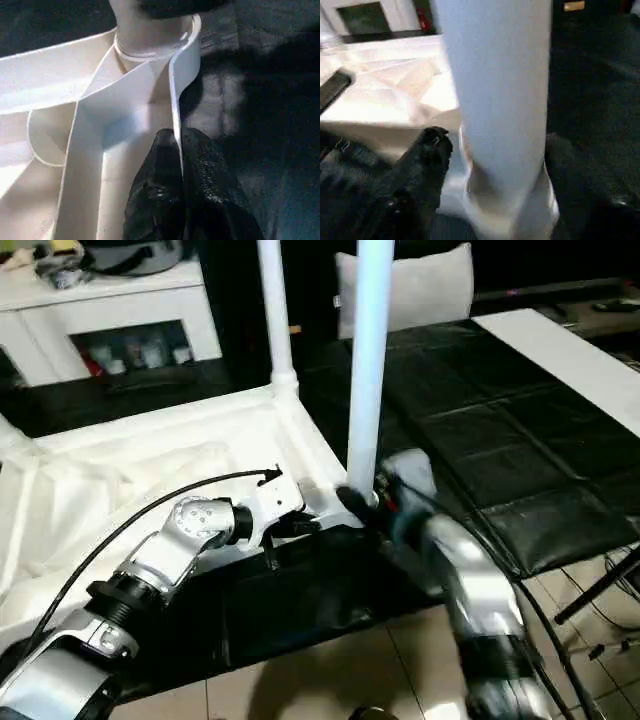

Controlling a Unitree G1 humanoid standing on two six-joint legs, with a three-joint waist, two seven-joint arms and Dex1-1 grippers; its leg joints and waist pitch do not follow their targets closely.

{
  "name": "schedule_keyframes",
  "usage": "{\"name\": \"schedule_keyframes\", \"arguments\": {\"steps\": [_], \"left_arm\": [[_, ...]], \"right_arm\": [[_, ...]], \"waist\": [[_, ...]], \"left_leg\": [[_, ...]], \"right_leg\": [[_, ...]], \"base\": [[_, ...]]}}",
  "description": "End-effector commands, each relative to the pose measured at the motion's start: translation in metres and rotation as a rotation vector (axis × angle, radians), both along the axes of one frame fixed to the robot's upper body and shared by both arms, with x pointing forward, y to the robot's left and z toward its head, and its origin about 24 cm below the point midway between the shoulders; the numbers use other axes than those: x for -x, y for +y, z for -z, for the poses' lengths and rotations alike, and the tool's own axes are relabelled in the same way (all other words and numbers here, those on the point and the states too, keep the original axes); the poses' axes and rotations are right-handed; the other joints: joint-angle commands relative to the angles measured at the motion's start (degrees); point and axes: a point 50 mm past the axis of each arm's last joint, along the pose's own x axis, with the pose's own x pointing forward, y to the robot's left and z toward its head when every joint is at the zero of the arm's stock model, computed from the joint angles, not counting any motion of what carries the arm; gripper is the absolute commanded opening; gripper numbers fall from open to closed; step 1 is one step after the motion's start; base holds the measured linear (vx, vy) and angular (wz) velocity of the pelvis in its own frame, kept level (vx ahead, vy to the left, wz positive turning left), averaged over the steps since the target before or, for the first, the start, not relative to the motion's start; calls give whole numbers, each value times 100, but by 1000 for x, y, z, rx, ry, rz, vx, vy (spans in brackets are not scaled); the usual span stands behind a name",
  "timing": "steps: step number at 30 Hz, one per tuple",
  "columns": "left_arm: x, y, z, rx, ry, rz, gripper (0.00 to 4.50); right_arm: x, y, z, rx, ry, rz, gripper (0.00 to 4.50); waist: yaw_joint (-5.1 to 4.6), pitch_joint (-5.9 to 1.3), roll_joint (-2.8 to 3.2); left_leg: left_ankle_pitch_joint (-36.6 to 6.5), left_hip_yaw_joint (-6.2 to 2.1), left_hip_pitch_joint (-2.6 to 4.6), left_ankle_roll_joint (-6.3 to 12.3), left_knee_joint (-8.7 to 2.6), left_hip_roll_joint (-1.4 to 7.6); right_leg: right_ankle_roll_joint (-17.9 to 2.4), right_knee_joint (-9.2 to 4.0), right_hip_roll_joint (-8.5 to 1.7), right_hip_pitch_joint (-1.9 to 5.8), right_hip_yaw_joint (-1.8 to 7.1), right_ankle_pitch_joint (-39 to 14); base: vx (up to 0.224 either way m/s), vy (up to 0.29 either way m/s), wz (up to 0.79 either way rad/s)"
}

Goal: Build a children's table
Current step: Rotate leg to tighten, then rotate table base

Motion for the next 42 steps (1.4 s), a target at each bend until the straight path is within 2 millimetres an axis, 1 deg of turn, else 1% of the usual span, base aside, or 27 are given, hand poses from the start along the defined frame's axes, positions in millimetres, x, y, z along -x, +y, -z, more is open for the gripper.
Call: {"name": "schedule_keyframes", "arguments": {"steps": [1,3,4,5,6,8,9,11,13,14,16,18,19,20,21,22,23,24,25,27,29,31,33,36,37,39,42], "left_arm": [[-8,-1,-24,61,-129,-21,0],[-6,0,-28,128,-125,-16,0],[-3,1,-30,168,-124,-12,27],[0,3,-32,201,-115,-7,27],[4,5,-33,236,-100,-9,43],[10,12,-34,275,-83,-25,58],[10,12,-34,276,-82,-26,58],[14,19,-34,277,-81,-45,81],[18,27,-33,266,-71,-66,94],[20,34,-33,257,-68,-92,98],[25,46,-35,250,-60,-132,129],[31,62,-37,240,-48,-179,135],[34,69,-38,235,-40,-196,140],[39,78,-40,223,-29,-206,151],[42,82,-41,217,-22,-207,165],[45,87,-41,202,-9,-203,165],[46,88,-41,199,-5,-202,176],[50,93,-41,180,14,-197,190],[56,100,-40,145,50,-188,190],[66,112,-38,82,109,-182,212],[74,121,-35,22,144,-190,223],[76,123,-35,2,152,-197,240],[78,126,-34,-38,155,-210,253],[76,131,-33,-94,109,-242,283],[75,132,-34,-105,94,-253,290],[75,132,-34,-112,84,-261,306],[75,137,-33,-170,74,-263,328]], "right_arm": [[3,-2,-12,-47,-69,-15,358],[13,-6,-13,-60,-78,-28,373],[19,-8,-14,-64,-86,-31,393],[24,-8,-15,-70,-93,-37,393],[28,-6,-17,-70,-103,-54,402],[34,0,-21,-75,-112,-98,426],[34,1,-21,-77,-112,-101,426],[36,9,-22,-94,-107,-142,445],[35,15,-22,-85,-104,-164,450],[33,21,-23,-88,-106,-180,450],[30,28,-26,-91,-115,-196,450],[26,36,-28,-95,-126,-219,450],[24,41,-30,-98,-131,-237,450],[21,46,-31,-97,-136,-252,450],[20,49,-31,-95,-139,-258,450],[17,52,-31,-88,-137,-259,450],[16,53,-30,-86,-136,-259,450],[13,56,-29,-74,-130,-261,450],[8,60,-27,-58,-117,-270,450],[-1,68,-25,-37,-92,-285,450],[-9,76,-23,-24,-58,-319,450],[-12,80,-22,-29,-40,-346,450],[-18,86,-23,-14,-47,-350,450],[-24,93,-24,-19,-55,-348,450],[-27,93,-24,-16,-57,-331,450],[-29,93,-23,-13,-59,-317,450],[-37,89,-19,39,-70,-203,450]], "waist": [[36,-436,-153],[43,-434,-152],[47,-430,-139],[56,-425,-99],[44,-431,-114],[57,-433,-33],[49,-426,-50],[40,-381,-56],[6,-333,-44],[-54,-300,-34],[-95,-294,-31],[-163,-300,-16],[-185,-298,-11],[-201,-316,-41],[-213,-298,-21],[-198,-306,-15],[-211,-302,-18],[-175,-320,2],[-175,-316,4],[-149,-355,18],[-160,-334,47],[-142,-337,57],[-122,-323,26],[-120,-318,36],[-141,-321,-51],[-128,-322,12],[-162,-319,7]], "left_leg": [[-137,-45,-56,859,-389,262],[-127,-43,-70,862,-386,251],[-95,-43,-70,879,-386,258],[-103,-49,-69,891,-392,272],[-102,-48,-83,912,-393,264],[-129,-40,-60,900,-396,282],[-189,-44,-69,880,-402,282],[-488,-40,-70,799,-438,271],[-935,-29,-24,606,-465,247],[-1298,-27,34,414,-459,201],[-1421,-49,31,315,-462,182],[-1482,-90,4,277,-479,192],[-1525,-89,22,279,-473,197],[-1525,-139,-14,265,-503,235],[-1514,-130,-25,306,-516,231],[-1541,-121,43,285,-504,241],[-1432,-117,-6,315,-514,230],[-1391,-118,30,300,-511,250],[-1332,-118,22,312,-520,254],[-1053,-131,5,314,-527,278],[-952,-112,0,353,-541,269],[-1031,-92,34,323,-529,265],[-1086,-80,34,299,-538,270],[-1132,-90,34,246,-544,267],[-1102,-78,24,247,-540,265],[-1077,-83,36,217,-536,268],[-1133,-88,29,164,-544,260]], "right_leg": [[-679,-309,-344,456,354,-1548],[-617,-323,-338,452,351,-1679],[-603,-331,-342,454,359,-1647],[-616,-315,-351,451,364,-1625],[-614,-316,-339,453,358,-1618],[-714,-324,-333,418,357,-1566],[-714,-325,-323,425,351,-1611],[-626,-376,-310,429,338,-1944],[-422,-462,-310,408,317,-2573],[-151,-558,-293,374,276,-3185],[33,-600,-292,373,246,-3437],[58,-582,-292,383,236,-3385],[66,-588,-283,359,241,-3377],[-64,-494,-318,399,261,-3172],[-72,-524,-300,392,274,-3158],[-151,-509,-306,343,299,-3082],[-182,-497,-297,379,311,-2965],[-234,-473,-312,361,328,-2866],[-282,-454,-300,358,340,-2758],[-549,-320,-322,386,385,-2215],[-725,-294,-288,398,397,-1927],[-780,-296,-298,392,406,-1953],[-781,-307,-298,394,411,-2016],[-748,-299,-301,401,421,-2072],[-734,-311,-303,406,428,-2084],[-750,-294,-312,396,431,-2117],[-748,-284,-301,401,432,-2084]], "base": [[0,0,0],[0,0,0],[0,0,0],[0,0,0],[0,0,0],[0,0,0],[0,0,0],[0,0,0],[0,0,0],[0,0,0],[0,0,0],[0,0,0],[0,0,0],[0,0,0],[0,0,0],[0,0,0],[0,0,0],[0,0,0],[0,0,0],[0,0,0],[0,0,0],[0,0,0],[0,0,0],[0,0,0],[0,0,0],[0,0,0],[0,0,0]]}}
